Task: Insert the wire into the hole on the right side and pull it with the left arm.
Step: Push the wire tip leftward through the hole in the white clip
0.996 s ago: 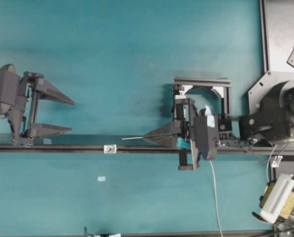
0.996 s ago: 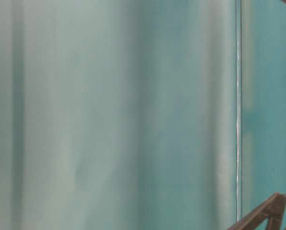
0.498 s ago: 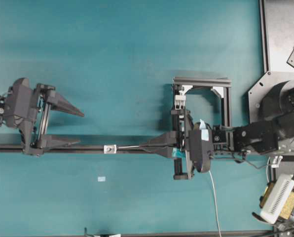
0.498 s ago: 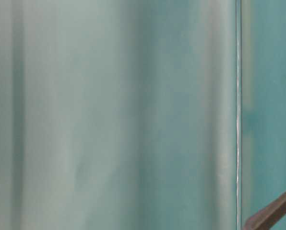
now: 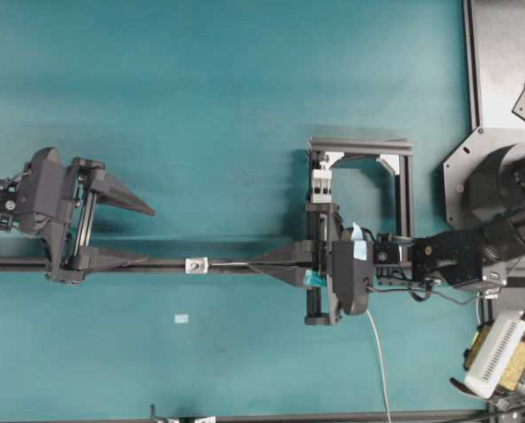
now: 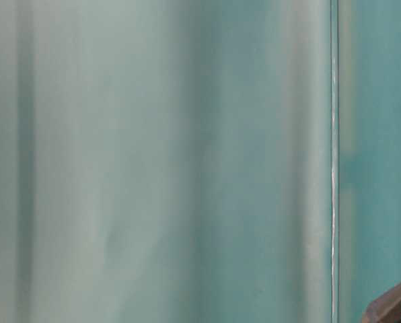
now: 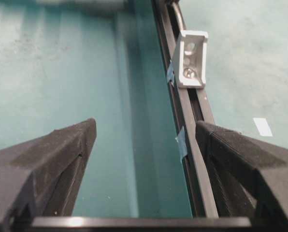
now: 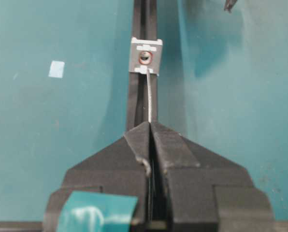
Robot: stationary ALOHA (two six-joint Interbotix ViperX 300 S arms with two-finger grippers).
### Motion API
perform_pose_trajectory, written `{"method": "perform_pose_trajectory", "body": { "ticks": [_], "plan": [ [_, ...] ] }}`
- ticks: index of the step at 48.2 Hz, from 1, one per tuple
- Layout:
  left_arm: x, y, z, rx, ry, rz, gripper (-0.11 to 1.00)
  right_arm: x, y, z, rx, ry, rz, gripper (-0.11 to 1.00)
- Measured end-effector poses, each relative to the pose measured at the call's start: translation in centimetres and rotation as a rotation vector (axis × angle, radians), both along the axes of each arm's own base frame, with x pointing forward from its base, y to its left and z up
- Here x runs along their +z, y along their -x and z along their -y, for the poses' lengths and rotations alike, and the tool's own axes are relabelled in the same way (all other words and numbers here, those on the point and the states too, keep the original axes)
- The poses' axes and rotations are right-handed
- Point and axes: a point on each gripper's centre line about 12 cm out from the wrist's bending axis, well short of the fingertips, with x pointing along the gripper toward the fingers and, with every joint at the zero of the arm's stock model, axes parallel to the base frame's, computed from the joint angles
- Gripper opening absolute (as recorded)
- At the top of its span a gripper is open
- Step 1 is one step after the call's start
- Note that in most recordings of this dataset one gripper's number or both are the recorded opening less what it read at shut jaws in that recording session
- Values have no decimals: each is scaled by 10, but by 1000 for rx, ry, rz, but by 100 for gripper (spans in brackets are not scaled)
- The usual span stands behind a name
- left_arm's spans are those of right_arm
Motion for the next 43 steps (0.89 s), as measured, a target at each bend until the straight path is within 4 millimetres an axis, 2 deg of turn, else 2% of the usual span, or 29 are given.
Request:
{"method": "perform_pose_trajectory", "body": {
  "ticks": [43],
  "plan": [
    [1,-6,12,-26,19,25,84,-8,-4,-4,-52,-56,7,2]
  ]
}}
